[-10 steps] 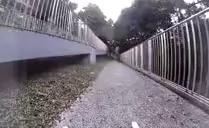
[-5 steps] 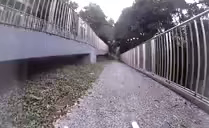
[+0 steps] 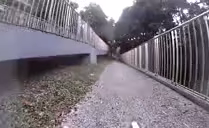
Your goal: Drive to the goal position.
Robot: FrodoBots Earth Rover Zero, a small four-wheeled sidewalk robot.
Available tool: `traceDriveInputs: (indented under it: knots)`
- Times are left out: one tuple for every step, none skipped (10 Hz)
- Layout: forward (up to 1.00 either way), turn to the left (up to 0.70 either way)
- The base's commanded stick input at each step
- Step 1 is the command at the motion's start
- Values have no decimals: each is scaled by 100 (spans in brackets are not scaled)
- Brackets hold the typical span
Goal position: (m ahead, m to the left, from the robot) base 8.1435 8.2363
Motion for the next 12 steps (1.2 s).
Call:
traceDriveInputs:
  knots:
    - [45, 0]
    - [45, 0]
    - [45, 0]
    - [45, 0]
    - [45, -27]
    - [45, -27]
    - [45, -27]
    - [45, -27]
    - [45, -27]
    - [45, -27]
    - [45, -27]
    - [45, -27]
